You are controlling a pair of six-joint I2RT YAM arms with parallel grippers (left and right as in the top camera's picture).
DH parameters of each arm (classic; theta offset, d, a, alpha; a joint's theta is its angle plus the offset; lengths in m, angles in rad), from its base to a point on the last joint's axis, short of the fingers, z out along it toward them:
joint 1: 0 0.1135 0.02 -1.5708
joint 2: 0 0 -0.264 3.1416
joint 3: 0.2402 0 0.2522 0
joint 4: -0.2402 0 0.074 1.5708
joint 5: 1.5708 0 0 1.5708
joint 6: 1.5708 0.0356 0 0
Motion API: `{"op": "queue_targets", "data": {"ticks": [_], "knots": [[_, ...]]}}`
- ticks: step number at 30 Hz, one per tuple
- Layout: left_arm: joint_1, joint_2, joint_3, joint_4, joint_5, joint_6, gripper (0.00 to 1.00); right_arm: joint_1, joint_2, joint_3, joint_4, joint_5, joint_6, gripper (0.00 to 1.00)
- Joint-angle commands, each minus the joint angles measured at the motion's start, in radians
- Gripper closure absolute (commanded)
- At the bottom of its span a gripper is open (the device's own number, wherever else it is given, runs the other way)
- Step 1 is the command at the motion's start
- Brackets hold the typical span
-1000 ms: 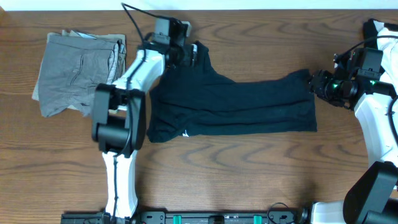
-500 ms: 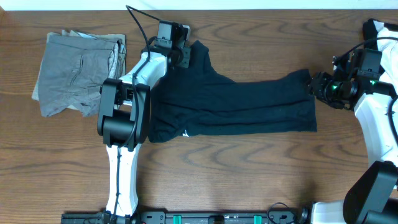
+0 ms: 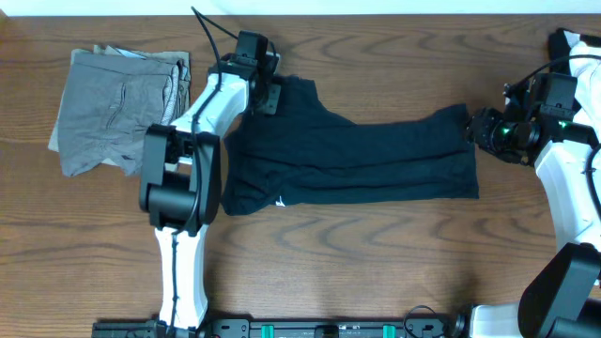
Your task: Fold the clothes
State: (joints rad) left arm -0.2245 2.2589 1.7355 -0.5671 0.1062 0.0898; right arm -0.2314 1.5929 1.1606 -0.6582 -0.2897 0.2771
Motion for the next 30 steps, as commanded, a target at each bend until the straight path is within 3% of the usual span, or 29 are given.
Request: {"op": "queue_targets", "data": {"ticks": [1,3,9,15,30], "knots": [[0.003,-0.137,-0.002,-0.053,-0.048,0.022,0.94,-0.003,0.006,0.004,0.041,0.032,-0.05,0.45],[0.003,-0.174,-0.002,-0.093,-0.048,0.022,0.94,-0.003,0.014,0.004,0.073,0.06,-0.119,0.48],[0.003,-0.201,-0.002,-0.18,-0.048,0.022,0.94,-0.004,0.082,0.004,0.206,0.08,-0.117,0.5],[0.003,-0.2,-0.015,-0.222,-0.048,0.022,0.94,-0.004,0.209,0.004,0.316,0.078,-0.117,0.39],[0.003,-0.2,-0.015,-0.219,-0.048,0.022,0.94,-0.003,0.46,0.004,0.619,0.01,-0.117,0.35]]}}
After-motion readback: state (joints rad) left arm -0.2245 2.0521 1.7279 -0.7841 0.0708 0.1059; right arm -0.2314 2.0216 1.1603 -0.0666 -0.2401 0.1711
